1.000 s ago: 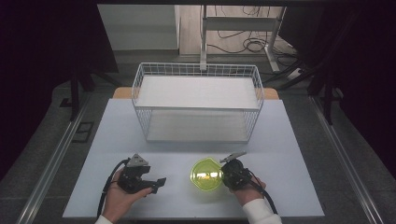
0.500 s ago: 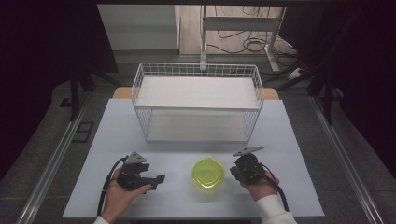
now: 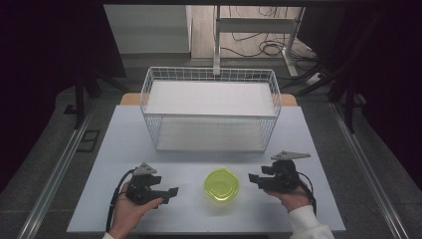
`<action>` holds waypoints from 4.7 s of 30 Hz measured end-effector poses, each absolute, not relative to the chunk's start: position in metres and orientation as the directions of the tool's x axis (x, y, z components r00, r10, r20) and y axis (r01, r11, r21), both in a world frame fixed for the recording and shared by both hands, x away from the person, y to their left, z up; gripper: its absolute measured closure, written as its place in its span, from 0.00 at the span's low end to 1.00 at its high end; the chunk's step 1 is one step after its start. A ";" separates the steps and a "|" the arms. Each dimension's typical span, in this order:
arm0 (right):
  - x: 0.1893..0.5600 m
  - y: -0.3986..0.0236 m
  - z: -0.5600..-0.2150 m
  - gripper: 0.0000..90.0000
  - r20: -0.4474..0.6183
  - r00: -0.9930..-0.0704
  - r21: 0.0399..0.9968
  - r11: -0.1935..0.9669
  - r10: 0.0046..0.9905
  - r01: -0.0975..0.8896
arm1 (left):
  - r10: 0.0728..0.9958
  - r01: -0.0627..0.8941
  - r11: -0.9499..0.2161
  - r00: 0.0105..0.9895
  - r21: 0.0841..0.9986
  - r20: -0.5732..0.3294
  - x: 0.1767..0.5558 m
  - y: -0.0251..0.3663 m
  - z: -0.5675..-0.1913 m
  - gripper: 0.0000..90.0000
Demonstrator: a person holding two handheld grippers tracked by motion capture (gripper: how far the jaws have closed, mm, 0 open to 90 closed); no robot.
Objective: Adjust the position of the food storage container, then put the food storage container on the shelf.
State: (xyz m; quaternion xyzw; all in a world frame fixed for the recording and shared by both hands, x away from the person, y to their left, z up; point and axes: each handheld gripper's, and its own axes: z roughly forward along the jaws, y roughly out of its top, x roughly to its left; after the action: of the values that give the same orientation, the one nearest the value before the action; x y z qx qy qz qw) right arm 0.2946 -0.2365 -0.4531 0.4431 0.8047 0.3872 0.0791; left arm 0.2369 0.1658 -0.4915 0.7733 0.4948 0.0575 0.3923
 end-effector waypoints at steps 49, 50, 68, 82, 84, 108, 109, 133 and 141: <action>0.336 -0.191 -0.481 0.53 0.424 -0.655 0.596 0.352 0.625 0.722 | 0.555 0.897 -0.037 0.385 0.441 -0.737 0.245 0.089 -0.517 0.58; 0.336 -0.191 -0.482 0.54 0.434 -0.654 0.592 0.351 0.620 0.726 | 0.547 0.899 -0.032 0.382 0.438 -0.745 0.246 0.090 -0.518 0.59; 0.337 -0.202 -0.485 0.85 0.564 -0.586 0.538 0.280 0.582 0.795 | 0.475 0.918 -0.015 0.355 0.396 -0.805 0.249 0.093 -0.523 0.85; 0.331 -0.206 -0.478 0.86 0.576 -0.624 0.583 0.269 0.528 0.766 | 0.430 0.915 0.021 0.357 0.404 -0.830 0.252 0.104 -0.517 0.90; 0.330 -0.206 -0.476 0.86 0.576 -0.629 0.589 0.267 0.523 0.762 | 0.430 0.910 0.014 0.369 0.415 -0.824 0.252 0.105 -0.515 0.90; 0.325 -0.204 -0.458 0.88 0.554 -0.675 0.651 0.252 0.487 0.716 | 0.408 0.874 0.009 0.440 0.485 -0.800 0.257 0.116 -0.493 0.93; 0.325 -0.204 -0.456 0.88 0.550 -0.679 0.656 0.252 0.486 0.712 | 0.404 0.871 0.002 0.448 0.491 -0.798 0.259 0.117 -0.492 0.93; 0.348 -0.195 -0.370 0.89 0.509 -0.718 0.742 0.181 0.474 0.645 | 0.388 0.789 -0.024 0.573 0.614 -0.722 0.311 0.138 -0.392 0.93; 0.376 -0.191 -0.341 0.89 0.515 -0.715 0.756 0.144 0.473 0.639 | 0.411 0.756 -0.043 0.609 0.653 -0.678 0.345 0.143 -0.354 0.93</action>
State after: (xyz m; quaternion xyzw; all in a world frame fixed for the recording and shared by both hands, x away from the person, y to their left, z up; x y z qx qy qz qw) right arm 0.3758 -0.1912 -0.3413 0.3694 0.7525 0.5399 -0.0769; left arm 0.3446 0.1432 -0.3545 0.7053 0.4139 -0.1558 0.5541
